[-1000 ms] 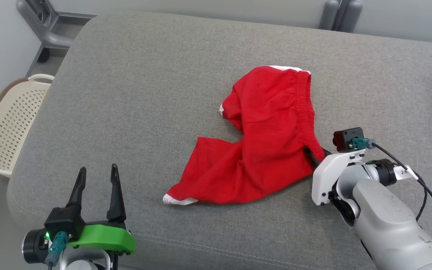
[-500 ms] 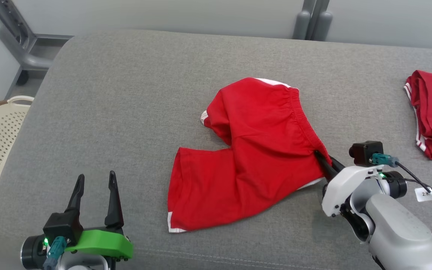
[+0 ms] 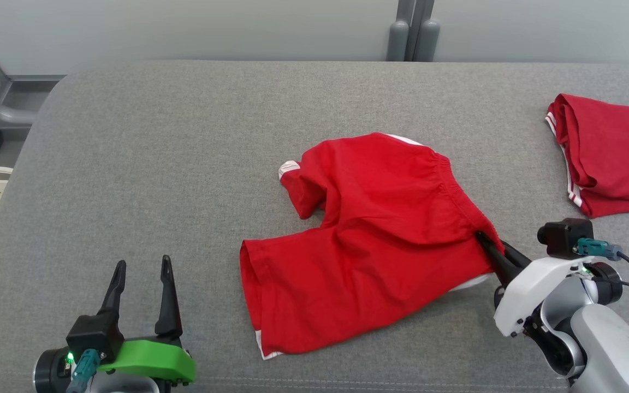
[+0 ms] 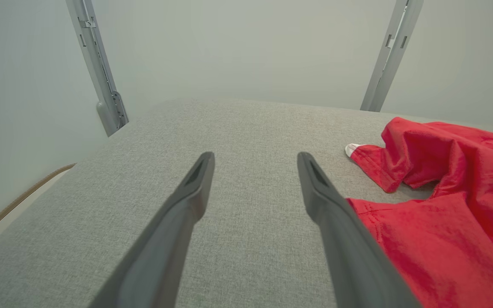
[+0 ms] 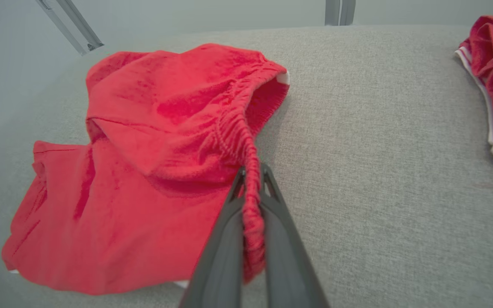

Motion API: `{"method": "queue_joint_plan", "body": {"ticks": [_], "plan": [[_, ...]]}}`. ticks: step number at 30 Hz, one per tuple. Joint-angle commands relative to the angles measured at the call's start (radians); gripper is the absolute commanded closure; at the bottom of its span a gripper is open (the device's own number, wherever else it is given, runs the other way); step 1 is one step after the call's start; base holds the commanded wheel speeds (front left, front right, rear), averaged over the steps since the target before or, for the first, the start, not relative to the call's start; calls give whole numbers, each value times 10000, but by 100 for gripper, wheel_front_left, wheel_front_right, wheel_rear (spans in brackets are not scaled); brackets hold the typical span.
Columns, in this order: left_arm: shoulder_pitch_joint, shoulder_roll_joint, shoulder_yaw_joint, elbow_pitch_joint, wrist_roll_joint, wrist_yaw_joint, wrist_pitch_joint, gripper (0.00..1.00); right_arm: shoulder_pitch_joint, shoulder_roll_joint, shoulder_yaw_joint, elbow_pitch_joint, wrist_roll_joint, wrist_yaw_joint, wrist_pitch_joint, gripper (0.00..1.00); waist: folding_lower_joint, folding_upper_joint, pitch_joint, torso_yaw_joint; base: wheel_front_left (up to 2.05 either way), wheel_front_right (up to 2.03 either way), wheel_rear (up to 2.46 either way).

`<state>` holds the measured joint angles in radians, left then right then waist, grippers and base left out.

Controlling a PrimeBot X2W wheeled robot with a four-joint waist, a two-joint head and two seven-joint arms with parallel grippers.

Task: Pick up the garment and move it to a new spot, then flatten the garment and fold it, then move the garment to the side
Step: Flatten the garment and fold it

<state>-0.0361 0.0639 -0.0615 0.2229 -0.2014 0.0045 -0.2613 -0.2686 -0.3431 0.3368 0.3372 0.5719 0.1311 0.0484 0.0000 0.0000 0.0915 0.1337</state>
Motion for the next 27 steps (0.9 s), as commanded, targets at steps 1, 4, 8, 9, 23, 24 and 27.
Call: {"method": "queue_joint_plan", "body": {"ticks": [1,4,8,9,23,24,27], "plan": [[25,-21,50,8,36,-36,-47,0,165,54,-128,-241,-132,-8,140,100,0,0,-14,8,0,0,0],[14,-33,71,50,68,-65,-47,0,321,214,-362,-857,-358,-8,520,100,0,0,-61,55,0,0,0],[-3,-58,54,132,113,-114,-45,0,58,408,-374,-1229,-691,-8,869,100,0,0,-120,149,0,0,0],[-14,-60,36,154,120,-128,-47,0,-76,392,-312,-1218,-806,-8,943,100,0,0,-130,184,0,0,0],[-244,-109,-132,294,177,-269,-45,0,-2428,692,522,1379,-980,-8,686,100,0,0,56,810,0,0,0],[-270,-110,-153,308,180,-282,-47,0,-2634,726,583,1695,-946,-8,580,100,0,0,94,864,0,0,0],[-345,-117,-241,338,181,-297,-45,0,-3205,781,817,2652,-904,-8,310,100,0,0,207,1033,0,0,0]]}}
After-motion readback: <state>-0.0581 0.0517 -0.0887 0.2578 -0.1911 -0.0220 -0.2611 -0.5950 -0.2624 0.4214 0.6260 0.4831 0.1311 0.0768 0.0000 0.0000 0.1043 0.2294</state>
